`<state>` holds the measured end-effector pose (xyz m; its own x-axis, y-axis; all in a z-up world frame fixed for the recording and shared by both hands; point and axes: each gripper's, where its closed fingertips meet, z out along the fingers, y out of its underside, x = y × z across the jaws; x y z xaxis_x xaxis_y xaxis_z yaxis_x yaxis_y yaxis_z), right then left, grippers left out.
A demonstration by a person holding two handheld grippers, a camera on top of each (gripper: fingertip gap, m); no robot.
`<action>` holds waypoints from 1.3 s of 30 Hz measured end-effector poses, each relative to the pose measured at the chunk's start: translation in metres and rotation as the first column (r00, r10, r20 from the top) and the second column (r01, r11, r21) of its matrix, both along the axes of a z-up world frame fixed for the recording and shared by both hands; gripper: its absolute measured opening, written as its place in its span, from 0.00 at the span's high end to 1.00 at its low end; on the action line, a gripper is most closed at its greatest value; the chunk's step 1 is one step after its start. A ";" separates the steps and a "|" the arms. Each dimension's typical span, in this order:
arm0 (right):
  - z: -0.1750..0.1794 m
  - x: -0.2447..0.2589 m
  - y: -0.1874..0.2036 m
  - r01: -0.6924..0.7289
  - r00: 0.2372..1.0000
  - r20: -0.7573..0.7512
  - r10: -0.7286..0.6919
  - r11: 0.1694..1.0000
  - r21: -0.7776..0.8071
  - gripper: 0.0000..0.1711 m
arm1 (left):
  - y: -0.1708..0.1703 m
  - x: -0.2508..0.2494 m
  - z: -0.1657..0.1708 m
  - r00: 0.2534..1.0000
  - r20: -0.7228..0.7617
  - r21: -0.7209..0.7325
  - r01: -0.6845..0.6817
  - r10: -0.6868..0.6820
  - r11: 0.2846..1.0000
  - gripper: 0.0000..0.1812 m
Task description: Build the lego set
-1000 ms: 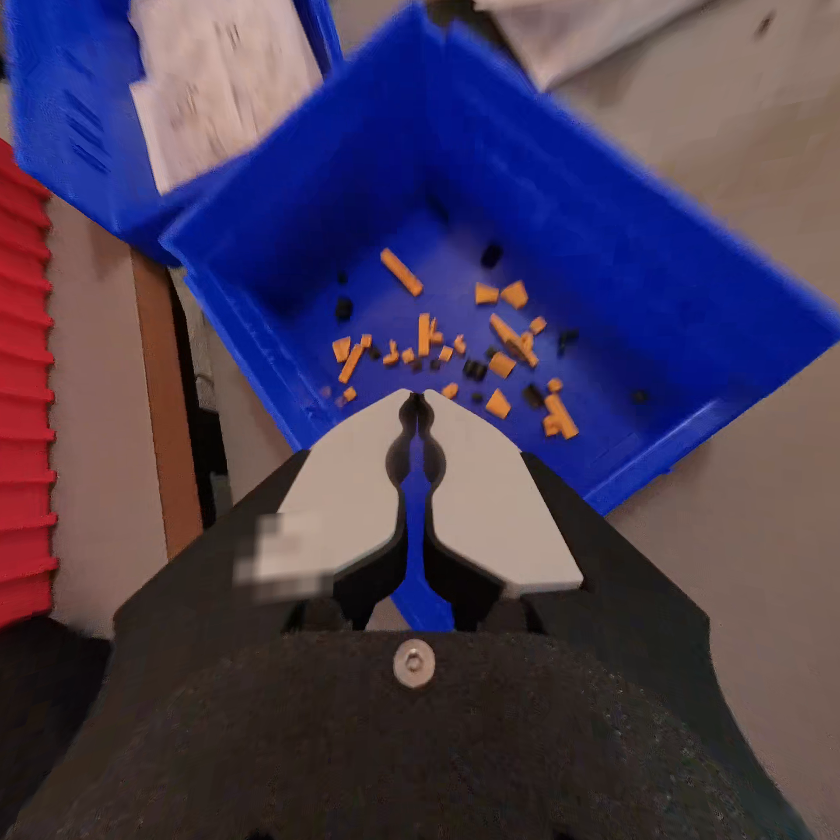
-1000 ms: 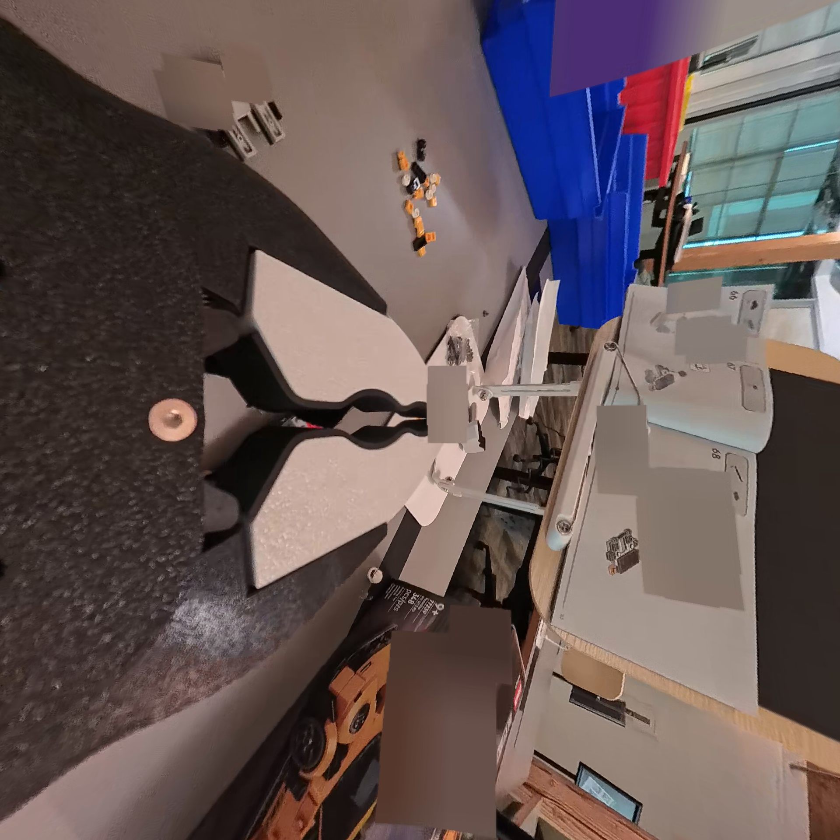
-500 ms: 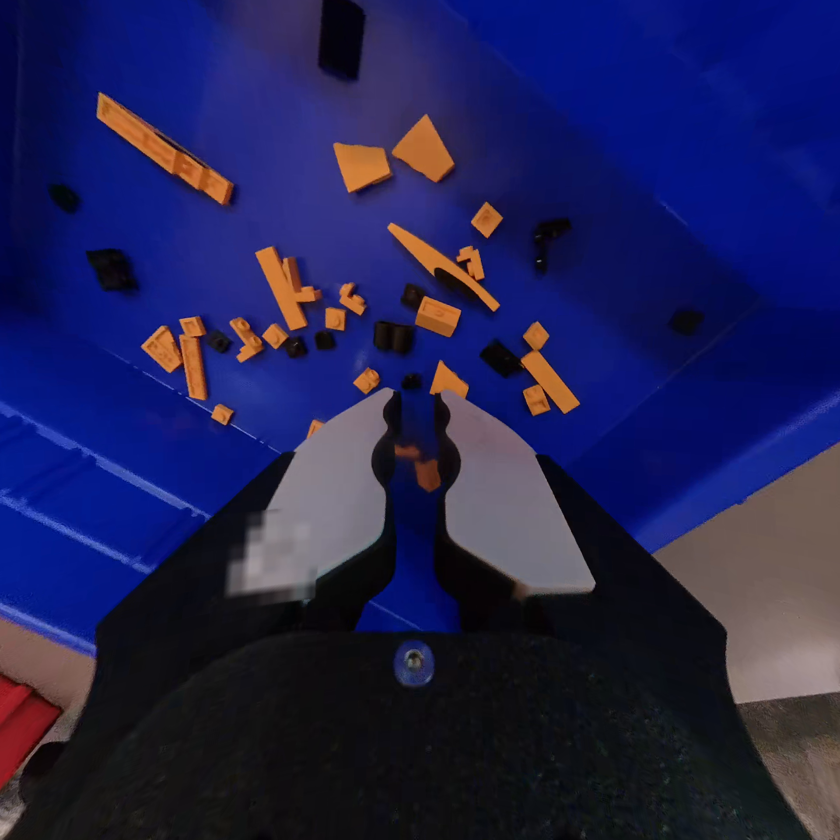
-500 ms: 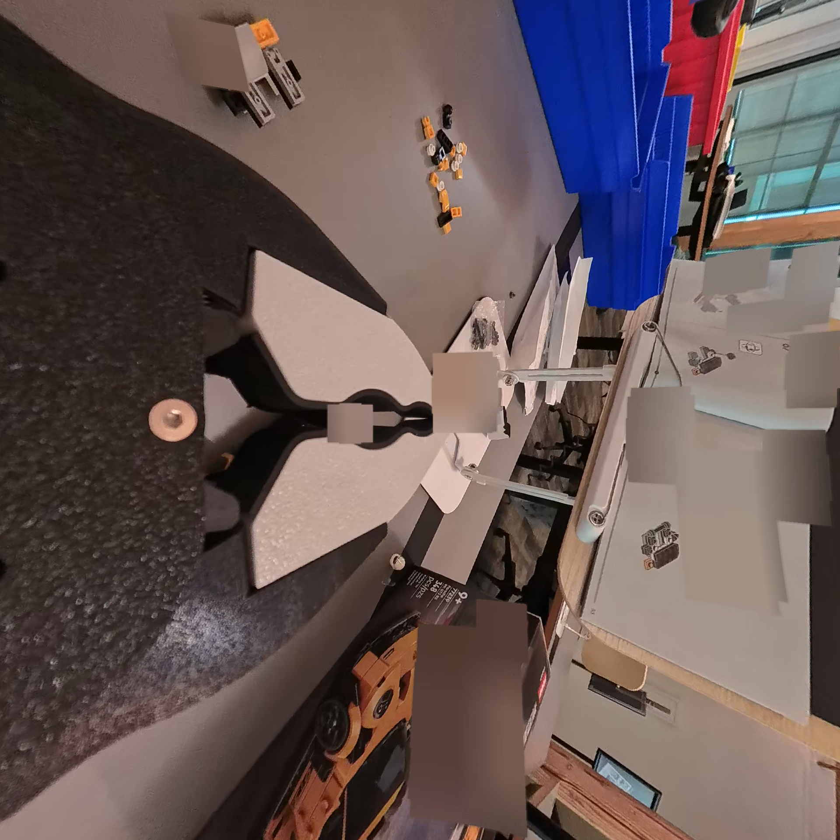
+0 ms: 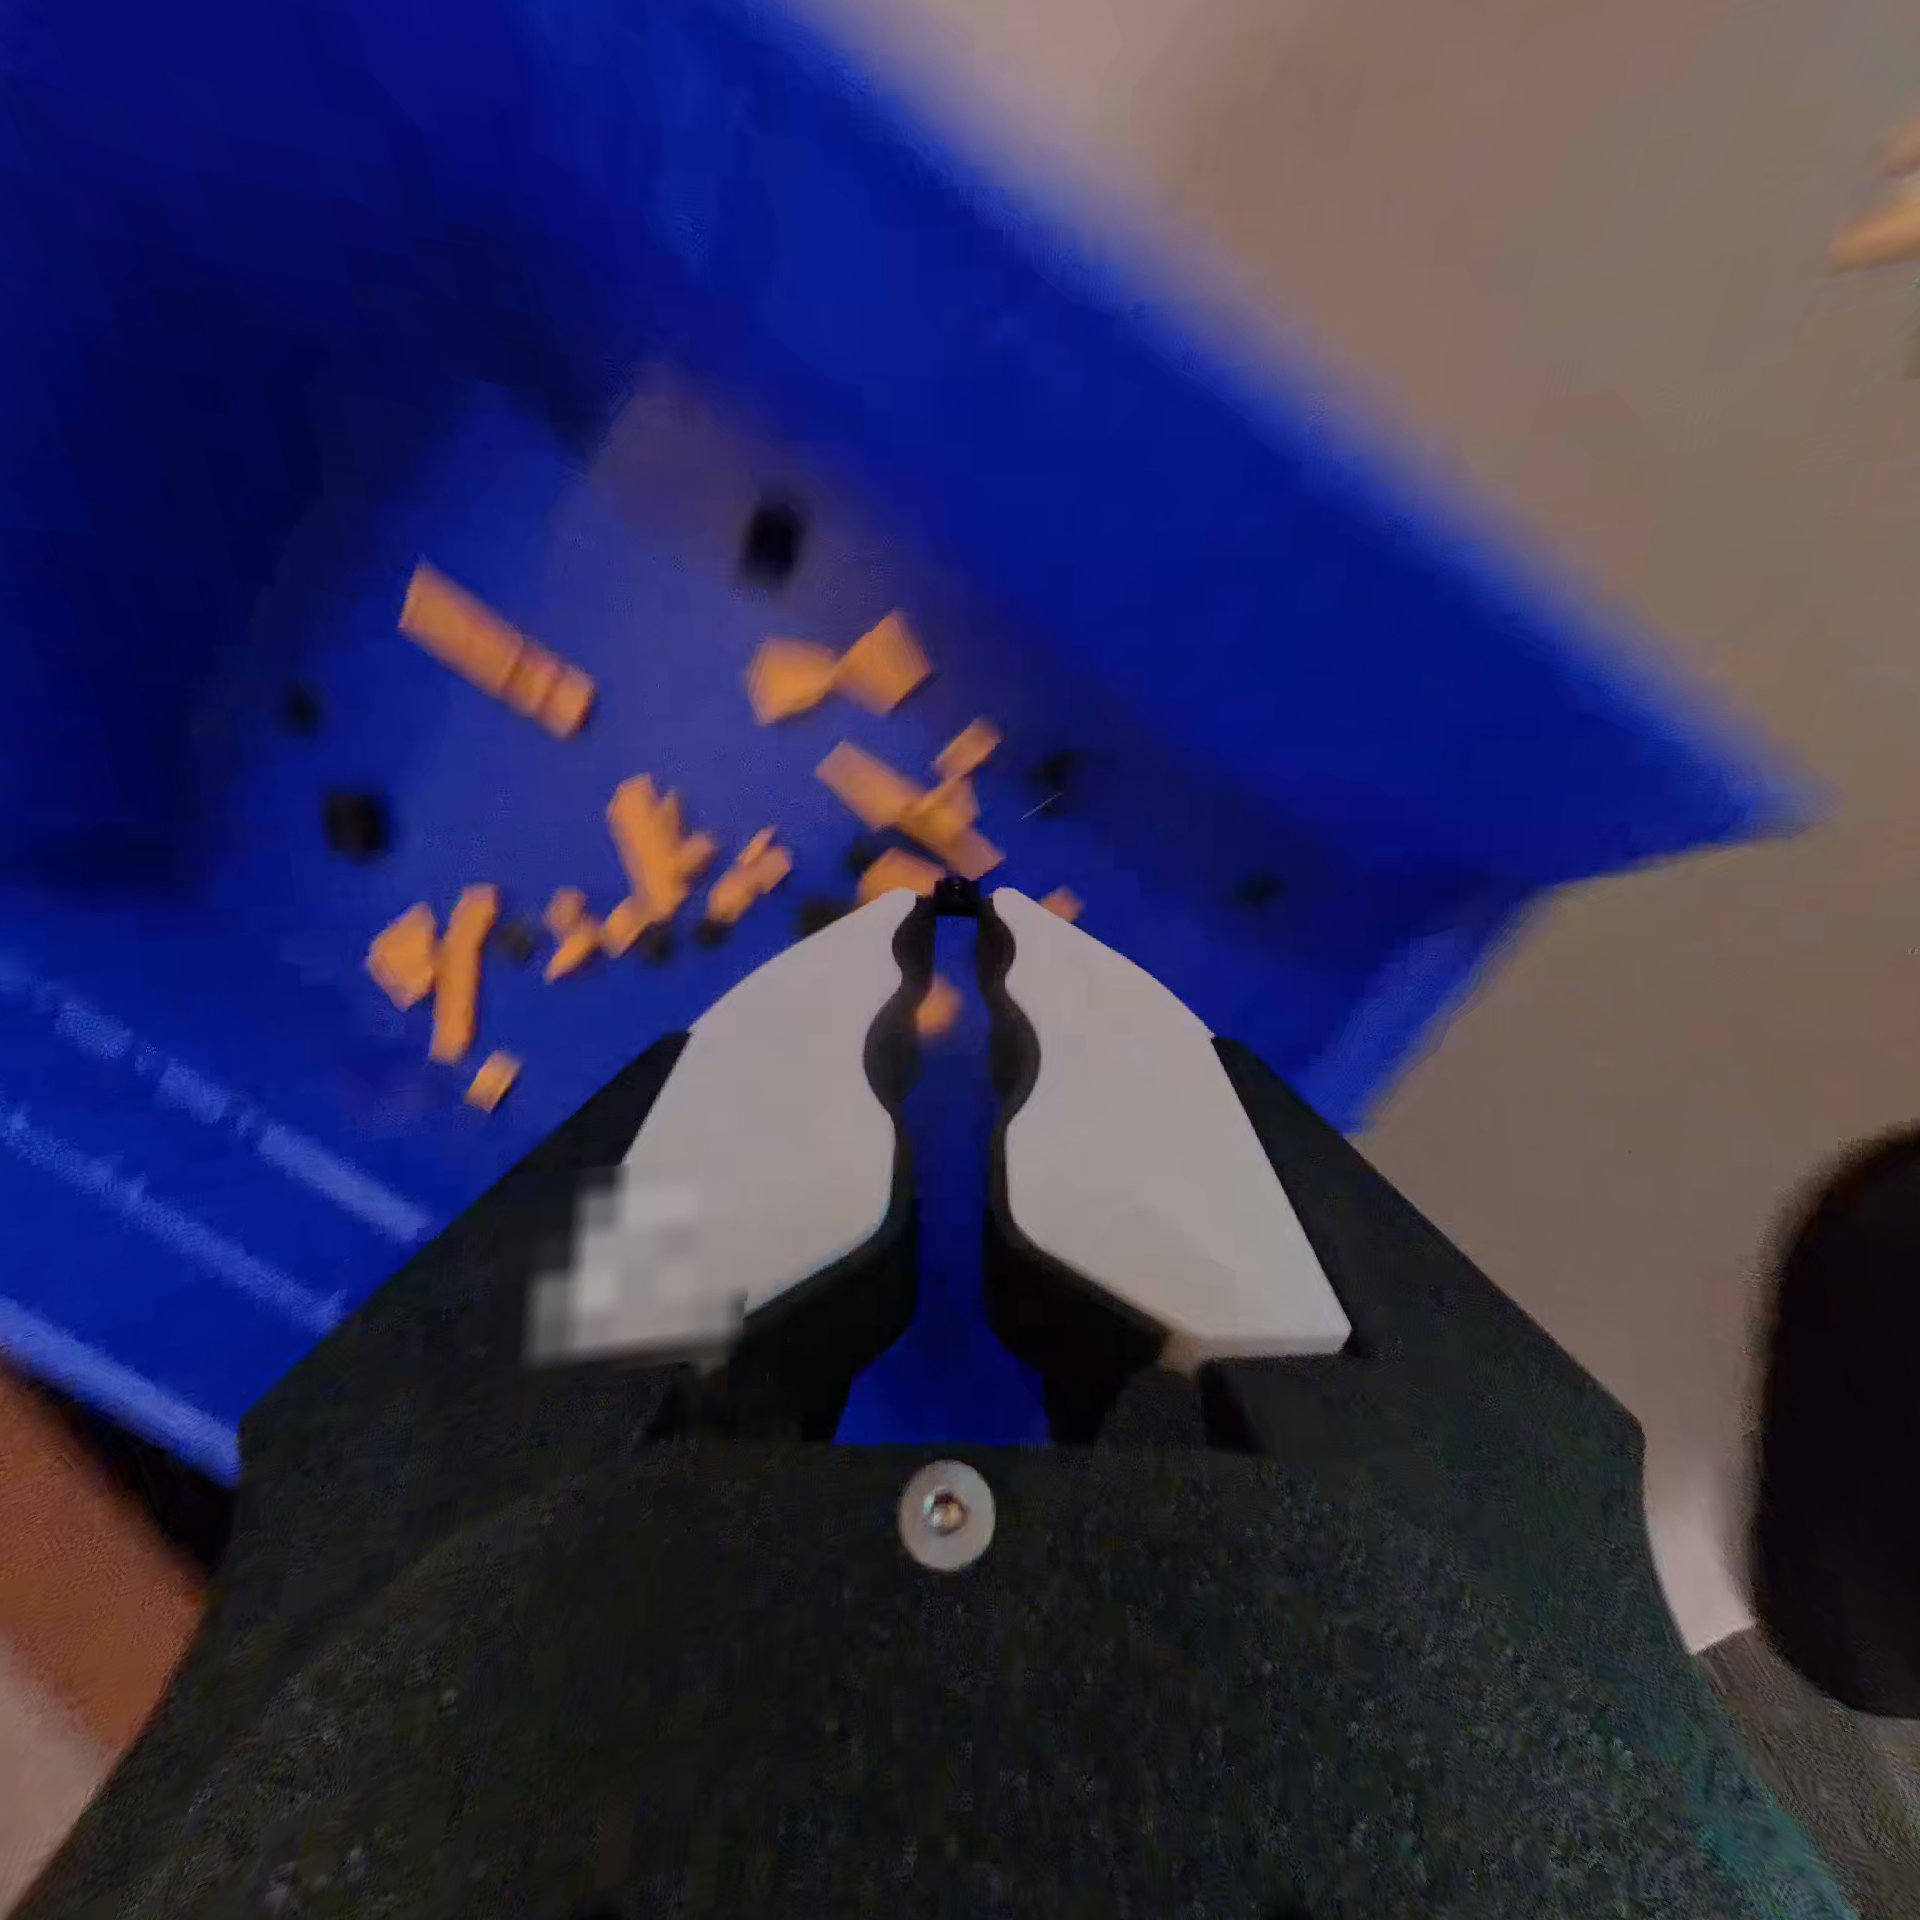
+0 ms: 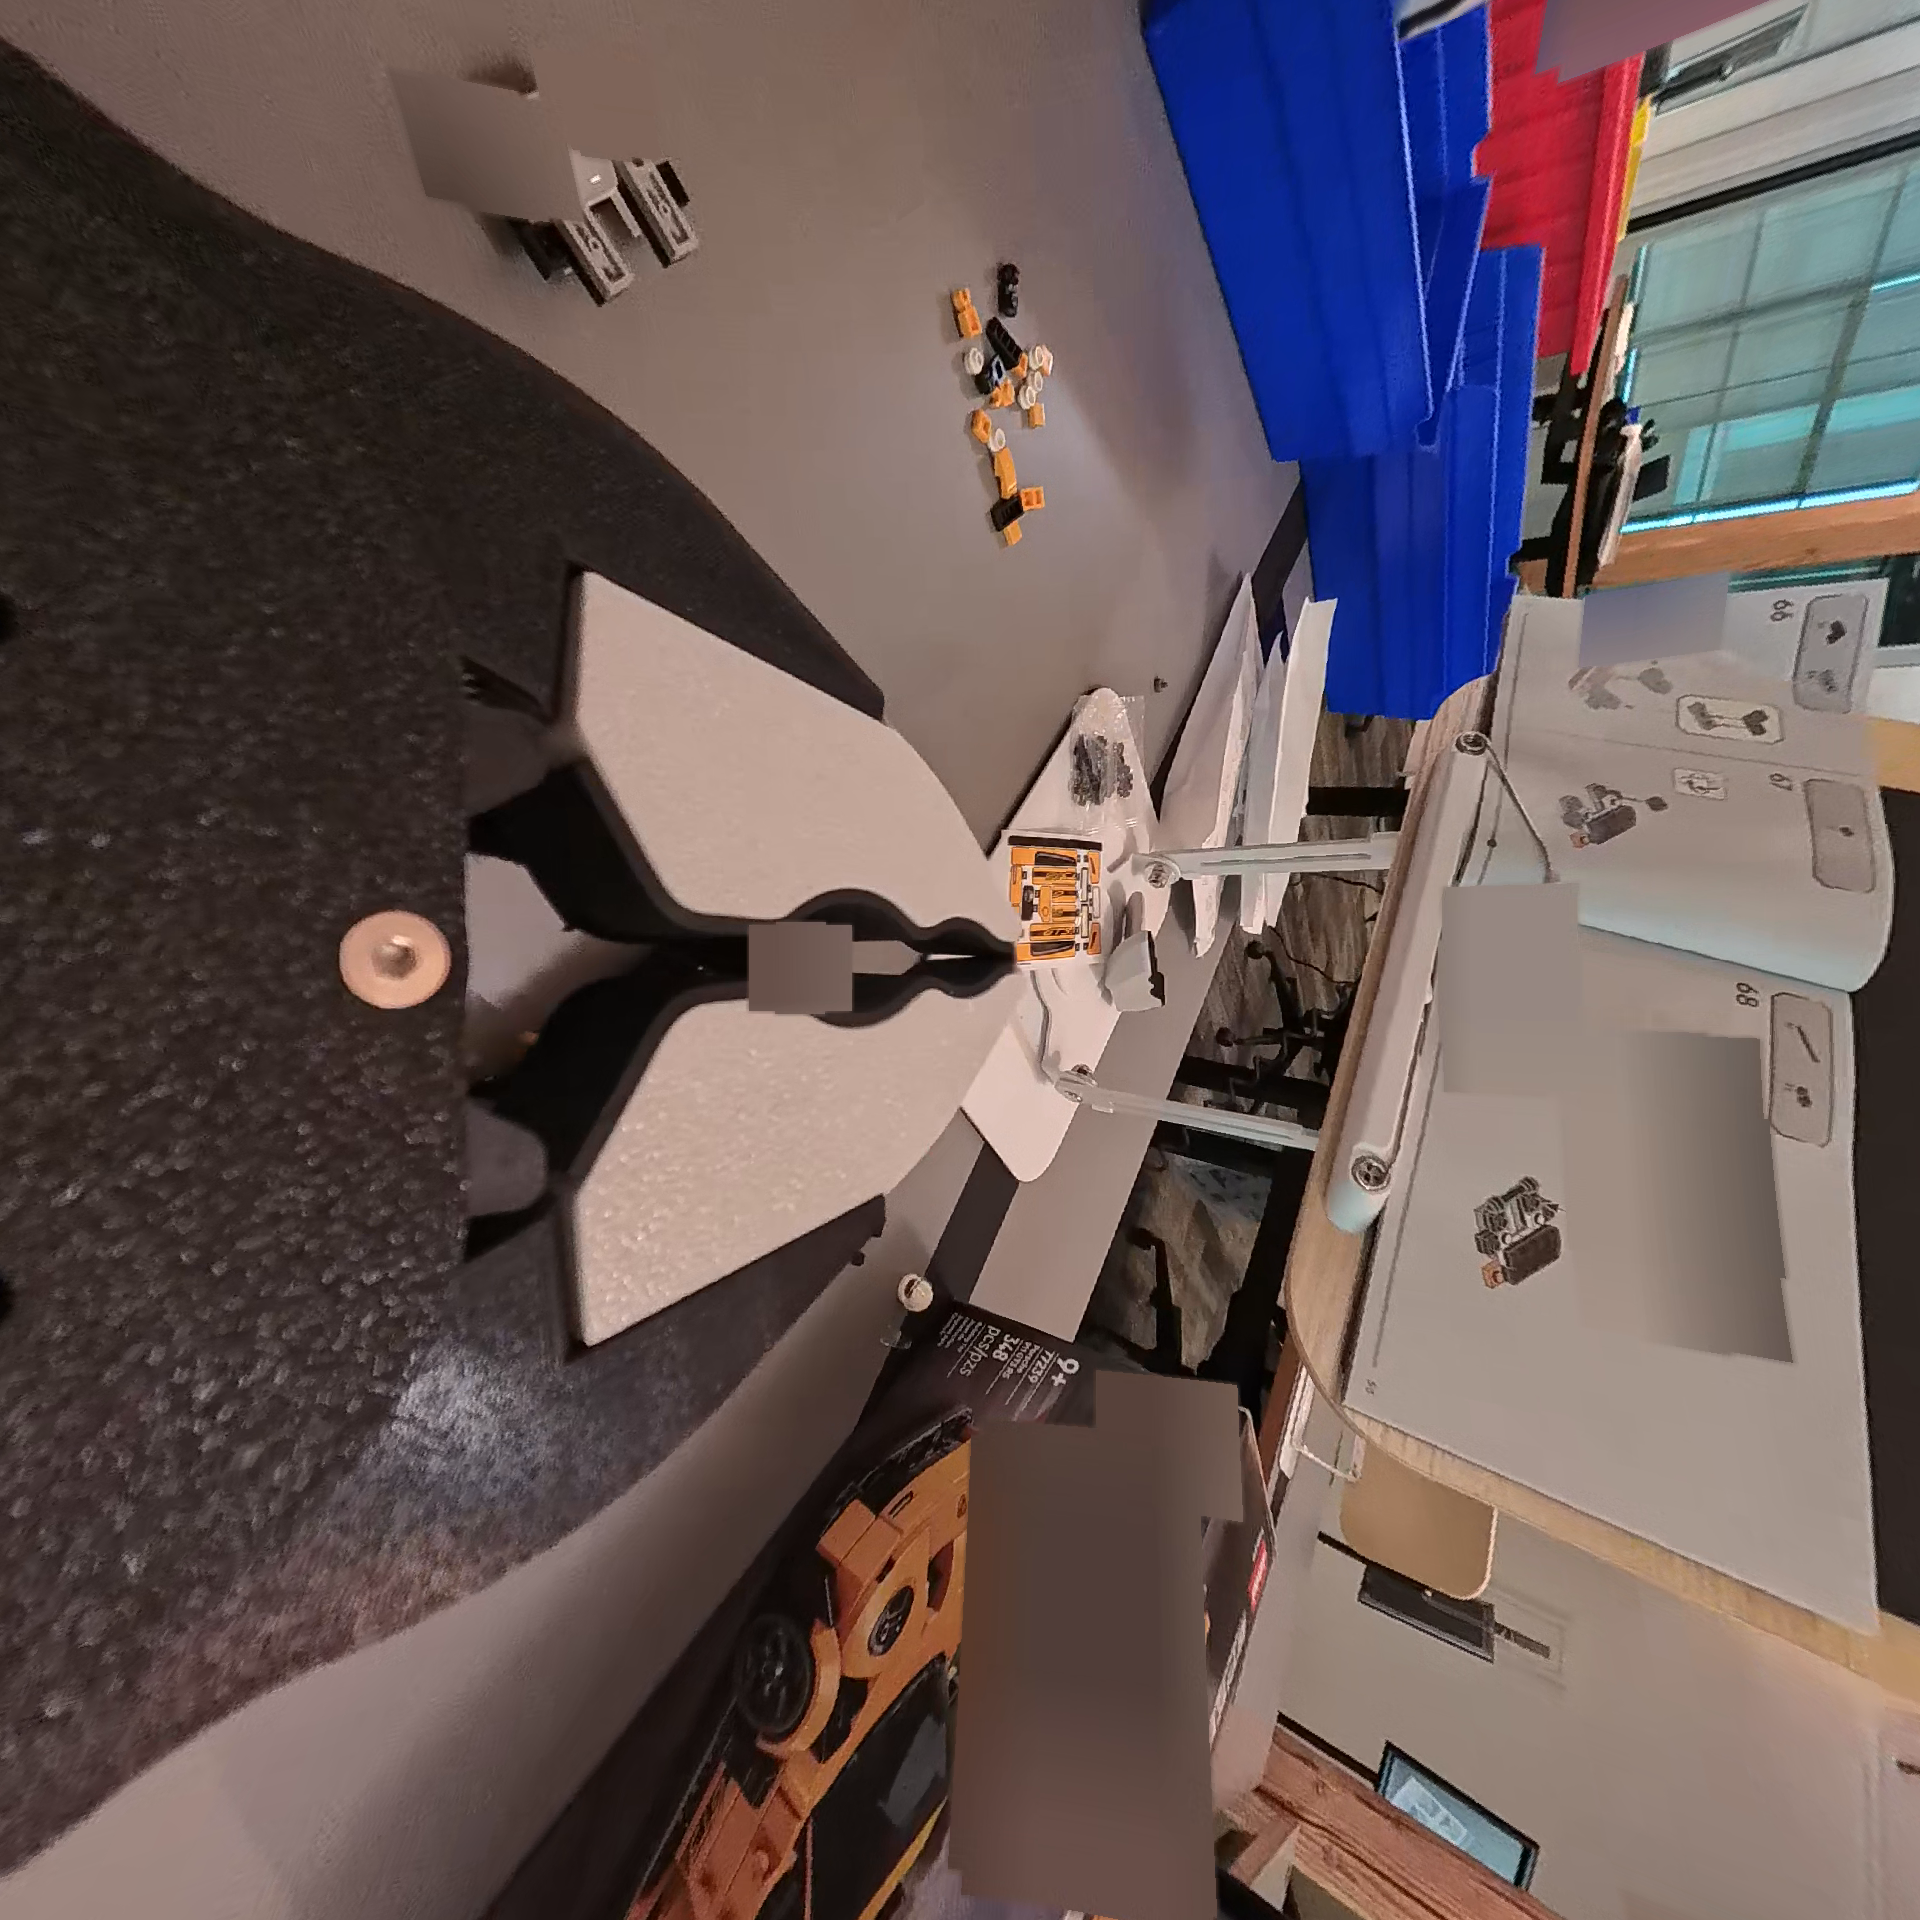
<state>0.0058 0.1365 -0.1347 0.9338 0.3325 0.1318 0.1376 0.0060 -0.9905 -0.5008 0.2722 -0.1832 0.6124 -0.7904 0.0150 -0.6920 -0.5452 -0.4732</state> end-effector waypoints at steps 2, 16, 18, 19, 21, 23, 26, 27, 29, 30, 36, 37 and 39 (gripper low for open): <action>0.001 -0.001 0.000 -0.007 1.000 -0.014 0.007 1.000 0.001 1.00 | -0.030 0.057 0.045 0.962 0.207 0.152 0.150 -0.180 0.977 0.96; 0.006 -0.024 -0.013 -0.109 0.992 0.060 0.107 0.994 0.030 1.00 | -0.216 0.328 -0.071 0.559 0.277 0.224 0.753 -0.781 0.619 0.96; 0.006 -0.027 -0.014 -0.121 0.991 0.062 0.119 0.992 0.027 1.00 | -0.217 0.329 -0.078 0.547 0.204 0.242 0.775 -0.812 0.583 0.96; 0.006 -0.027 -0.014 -0.126 0.991 0.058 0.124 0.992 0.024 1.00 | -0.216 0.329 -0.078 0.544 0.191 0.254 0.777 -0.817 0.576 0.96; 0.005 -0.026 -0.014 -0.128 0.991 0.048 0.127 0.992 0.019 1.00 | -0.214 0.327 -0.078 0.550 0.173 0.255 0.776 -0.817 0.577 0.95; 0.005 -0.026 -0.014 -0.130 0.991 0.043 0.129 0.991 0.014 1.00 | -0.209 0.323 -0.078 0.567 0.149 0.248 0.772 -0.810 0.586 0.91; 0.002 -0.028 -0.014 -0.134 0.990 0.045 0.134 0.991 0.006 1.00 | -0.200 0.311 -0.077 0.603 0.108 0.243 0.755 -0.790 0.609 0.85; 0.002 -0.028 -0.014 -0.136 0.990 0.047 0.135 0.991 0.004 1.00 | -0.198 0.307 -0.077 0.612 0.104 0.240 0.750 -0.784 0.617 0.85; 0.001 -0.028 -0.013 -0.133 0.990 0.049 0.133 0.991 0.002 1.00 | -0.193 0.295 -0.073 0.639 0.086 0.246 0.730 -0.765 0.637 0.84; 0.001 -0.028 -0.013 -0.130 0.990 0.050 0.129 0.992 0.005 1.00 | -0.187 0.288 -0.066 0.661 0.078 0.273 0.706 -0.746 0.654 0.85; 0.026 -0.009 -0.016 -0.021 0.999 0.036 0.018 0.995 0.102 1.00 | -0.088 0.182 0.067 0.896 0.253 0.562 0.171 -0.365 0.809 1.00; 0.030 -0.002 -0.016 0.021 0.999 0.024 -0.024 0.993 0.113 1.00 | -0.065 0.147 0.090 0.926 0.284 0.593 0.034 -0.249 0.804 1.00; 0.037 0.013 -0.016 0.099 0.995 -0.019 -0.097 0.987 0.126 1.00 | -0.026 0.076 0.118 0.947 0.322 0.599 -0.192 -0.015 0.777 1.00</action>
<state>0.0189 0.1205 -0.0978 0.9629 0.2206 0.1553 0.1315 0.1189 -0.9842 -0.4252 0.2461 -0.0651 0.7274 -0.6328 -0.2655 -0.4281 -0.1161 -0.8962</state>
